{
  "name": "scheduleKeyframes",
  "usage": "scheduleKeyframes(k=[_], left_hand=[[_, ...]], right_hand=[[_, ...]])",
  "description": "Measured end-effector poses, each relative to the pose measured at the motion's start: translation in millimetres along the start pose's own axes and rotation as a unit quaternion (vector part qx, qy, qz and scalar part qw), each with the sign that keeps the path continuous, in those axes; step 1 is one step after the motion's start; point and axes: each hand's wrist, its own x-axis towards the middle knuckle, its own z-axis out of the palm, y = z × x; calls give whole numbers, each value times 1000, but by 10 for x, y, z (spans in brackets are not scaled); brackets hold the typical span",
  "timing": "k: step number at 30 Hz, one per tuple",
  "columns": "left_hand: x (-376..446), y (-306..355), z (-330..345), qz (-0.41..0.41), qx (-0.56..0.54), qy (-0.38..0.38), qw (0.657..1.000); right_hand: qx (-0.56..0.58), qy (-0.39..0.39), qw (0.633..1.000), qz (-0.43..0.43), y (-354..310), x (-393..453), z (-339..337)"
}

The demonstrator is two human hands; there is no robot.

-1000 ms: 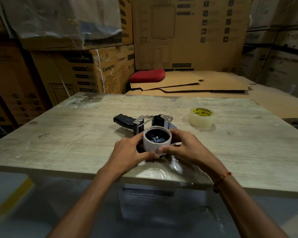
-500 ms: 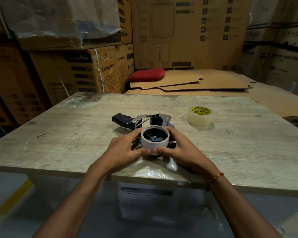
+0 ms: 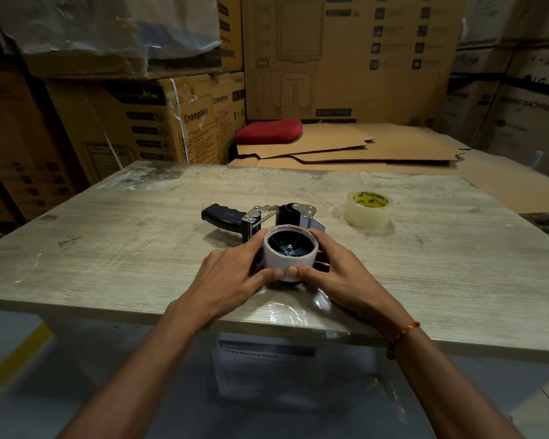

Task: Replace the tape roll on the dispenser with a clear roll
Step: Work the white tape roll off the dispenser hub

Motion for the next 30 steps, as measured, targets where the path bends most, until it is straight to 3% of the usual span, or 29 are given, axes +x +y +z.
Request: scheduleKeyframes(k=[13,30], left_hand=[[24,-102,47,4,29,12,1000],[27,-30,-30,-15,-27,16,999]], right_hand=[[-44,12,999,-21,-44,-18,20],[-24,32,999,-21,-46,-30,34]])
